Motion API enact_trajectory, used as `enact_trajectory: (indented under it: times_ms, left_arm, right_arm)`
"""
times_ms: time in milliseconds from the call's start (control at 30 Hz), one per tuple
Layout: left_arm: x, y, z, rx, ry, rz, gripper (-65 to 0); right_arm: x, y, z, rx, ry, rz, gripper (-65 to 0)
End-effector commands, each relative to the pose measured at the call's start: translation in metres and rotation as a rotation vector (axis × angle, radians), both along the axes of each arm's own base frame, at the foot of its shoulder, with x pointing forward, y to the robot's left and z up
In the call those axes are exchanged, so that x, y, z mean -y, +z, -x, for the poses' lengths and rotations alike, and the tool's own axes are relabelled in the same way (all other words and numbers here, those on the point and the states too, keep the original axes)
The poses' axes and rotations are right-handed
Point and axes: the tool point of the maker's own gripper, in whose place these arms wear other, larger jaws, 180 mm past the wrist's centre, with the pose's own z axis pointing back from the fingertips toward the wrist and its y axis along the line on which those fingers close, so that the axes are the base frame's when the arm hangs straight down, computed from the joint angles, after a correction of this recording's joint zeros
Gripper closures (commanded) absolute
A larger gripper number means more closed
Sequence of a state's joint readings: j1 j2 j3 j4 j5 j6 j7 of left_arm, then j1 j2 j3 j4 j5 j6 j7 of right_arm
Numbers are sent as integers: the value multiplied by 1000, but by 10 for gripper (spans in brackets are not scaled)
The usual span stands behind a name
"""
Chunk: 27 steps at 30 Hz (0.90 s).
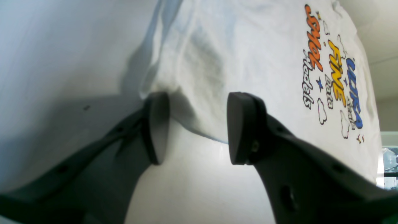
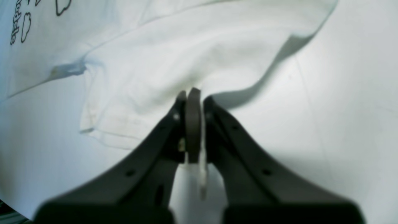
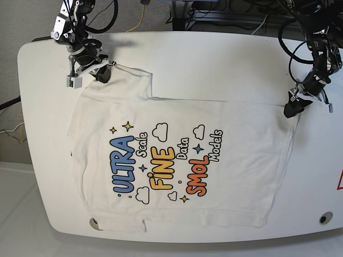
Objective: Fold the T-shirt properly
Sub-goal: 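Grasp the shirt's shoulder corner with the left gripper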
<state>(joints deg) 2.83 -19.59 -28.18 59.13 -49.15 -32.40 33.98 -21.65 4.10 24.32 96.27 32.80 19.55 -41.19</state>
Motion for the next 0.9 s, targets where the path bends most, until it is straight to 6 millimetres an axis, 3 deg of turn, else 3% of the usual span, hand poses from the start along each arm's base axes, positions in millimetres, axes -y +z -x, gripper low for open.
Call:
enact_trajectory:
  times_ms: [0,333,467,867]
  left_arm:
    - [2,-17,10,-87,-26,-18,-260]
    - [10,-18,8,-100,-61,15,-305]
    - [5,-8,1,-76,-59,3,-342]
    - [7,-13,1,-90,-76,-27,-373]
  right_arm:
    - [3,3,-1,4,6,13,0]
    - [3,0,1,-10,10,15,0]
    - [3,1,1,-7,11,16,0]
    - [3,3,-1,0,13,14,0]
